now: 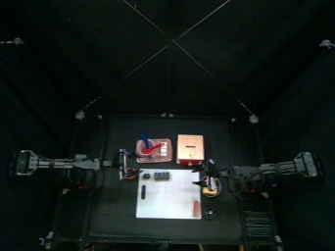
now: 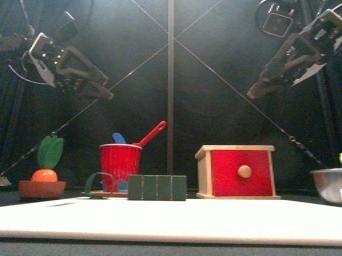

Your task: Place egg sushi into bowl

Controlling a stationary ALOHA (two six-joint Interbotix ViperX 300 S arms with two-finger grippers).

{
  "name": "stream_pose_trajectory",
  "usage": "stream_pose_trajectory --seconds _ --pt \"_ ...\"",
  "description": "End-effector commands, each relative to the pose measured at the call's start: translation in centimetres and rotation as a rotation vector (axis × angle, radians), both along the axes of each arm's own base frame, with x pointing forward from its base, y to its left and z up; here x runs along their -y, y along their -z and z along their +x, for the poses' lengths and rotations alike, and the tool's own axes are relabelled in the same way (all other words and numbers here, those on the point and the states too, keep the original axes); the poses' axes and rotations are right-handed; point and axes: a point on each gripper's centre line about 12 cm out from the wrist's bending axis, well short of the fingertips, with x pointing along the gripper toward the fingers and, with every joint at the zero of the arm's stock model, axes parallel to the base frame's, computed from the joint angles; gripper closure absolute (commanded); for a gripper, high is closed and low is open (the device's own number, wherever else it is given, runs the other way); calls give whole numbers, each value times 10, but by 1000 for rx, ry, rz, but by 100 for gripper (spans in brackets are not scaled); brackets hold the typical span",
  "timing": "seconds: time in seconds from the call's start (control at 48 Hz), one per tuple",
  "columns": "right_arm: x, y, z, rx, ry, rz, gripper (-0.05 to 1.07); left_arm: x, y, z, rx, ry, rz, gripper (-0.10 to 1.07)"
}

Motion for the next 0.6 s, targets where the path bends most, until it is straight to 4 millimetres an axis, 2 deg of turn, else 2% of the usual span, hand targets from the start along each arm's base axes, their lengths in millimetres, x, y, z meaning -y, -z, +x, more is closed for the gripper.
stream_pose_trajectory --seconds 0.0,0.583 --pt "4 -6 3 24 14 -3 11 0 -5 2 19 3 5 -5" --pt "11 -4 3 19 49 20 11 -5 7 -4 -12 -20 -1 -5"
